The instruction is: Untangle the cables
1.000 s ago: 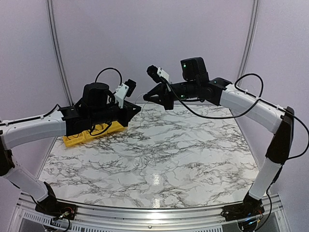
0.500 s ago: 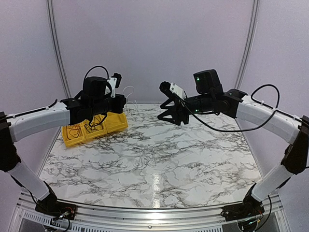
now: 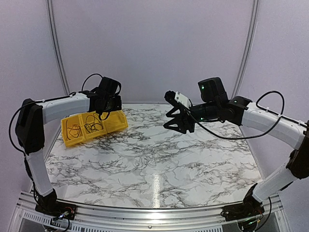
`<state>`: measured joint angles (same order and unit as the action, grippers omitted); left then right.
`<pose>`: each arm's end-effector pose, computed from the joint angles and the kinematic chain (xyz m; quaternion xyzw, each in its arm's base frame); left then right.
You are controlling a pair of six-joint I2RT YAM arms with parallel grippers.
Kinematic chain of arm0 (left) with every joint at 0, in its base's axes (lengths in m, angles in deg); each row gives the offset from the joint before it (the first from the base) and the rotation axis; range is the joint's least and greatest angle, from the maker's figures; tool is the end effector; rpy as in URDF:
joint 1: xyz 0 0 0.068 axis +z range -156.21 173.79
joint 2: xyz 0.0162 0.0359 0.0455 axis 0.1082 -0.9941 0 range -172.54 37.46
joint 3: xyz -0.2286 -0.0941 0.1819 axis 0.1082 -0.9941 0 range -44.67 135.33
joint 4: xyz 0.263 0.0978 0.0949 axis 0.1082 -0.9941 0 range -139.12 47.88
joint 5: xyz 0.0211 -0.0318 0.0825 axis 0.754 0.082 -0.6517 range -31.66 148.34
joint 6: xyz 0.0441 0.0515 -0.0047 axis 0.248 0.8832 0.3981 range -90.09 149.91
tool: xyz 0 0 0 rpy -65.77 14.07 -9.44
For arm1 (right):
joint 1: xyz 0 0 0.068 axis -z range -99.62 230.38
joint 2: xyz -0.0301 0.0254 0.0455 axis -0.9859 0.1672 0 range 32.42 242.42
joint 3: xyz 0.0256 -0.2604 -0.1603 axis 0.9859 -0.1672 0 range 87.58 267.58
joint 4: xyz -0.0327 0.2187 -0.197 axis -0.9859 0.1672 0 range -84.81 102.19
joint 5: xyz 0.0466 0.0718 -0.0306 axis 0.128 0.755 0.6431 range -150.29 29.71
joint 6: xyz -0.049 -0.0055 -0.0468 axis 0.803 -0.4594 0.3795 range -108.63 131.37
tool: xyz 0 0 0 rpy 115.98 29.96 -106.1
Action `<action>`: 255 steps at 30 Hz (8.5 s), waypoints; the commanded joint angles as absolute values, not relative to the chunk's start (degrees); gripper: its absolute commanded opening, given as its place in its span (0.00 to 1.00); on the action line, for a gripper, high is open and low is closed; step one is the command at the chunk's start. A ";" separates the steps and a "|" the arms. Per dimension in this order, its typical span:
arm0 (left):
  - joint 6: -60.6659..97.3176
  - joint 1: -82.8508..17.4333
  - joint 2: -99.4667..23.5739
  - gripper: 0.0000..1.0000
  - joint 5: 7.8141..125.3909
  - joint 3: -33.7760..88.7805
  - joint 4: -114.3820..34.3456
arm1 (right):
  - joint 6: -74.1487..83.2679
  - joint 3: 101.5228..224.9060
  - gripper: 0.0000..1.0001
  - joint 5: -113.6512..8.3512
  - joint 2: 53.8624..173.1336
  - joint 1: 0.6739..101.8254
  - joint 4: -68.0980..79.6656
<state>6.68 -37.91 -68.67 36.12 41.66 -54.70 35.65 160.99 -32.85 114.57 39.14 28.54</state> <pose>0.4308 -0.2418 0.2951 -0.0291 0.8643 -0.0683 0.4974 0.2620 0.2631 0.3611 -0.5565 0.6527 0.2746 0.4346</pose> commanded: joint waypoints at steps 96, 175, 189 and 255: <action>0.19 -53.08 -74.62 0.41 57.46 13.65 -12.80 | 23.18 164.32 0.00 -28.38 139.83 39.13 13.93; 8.86 -48.60 -51.87 0.78 66.94 20.29 -76.84 | 26.45 180.35 0.00 -27.24 123.99 42.73 24.94; 13.11 -47.84 -48.94 0.74 54.90 19.73 -74.01 | 28.30 170.30 0.00 -29.79 120.79 43.68 25.56; 37.25 -44.04 -82.21 0.29 65.78 35.75 -59.99 | 26.27 158.92 0.50 -32.82 123.66 40.65 21.39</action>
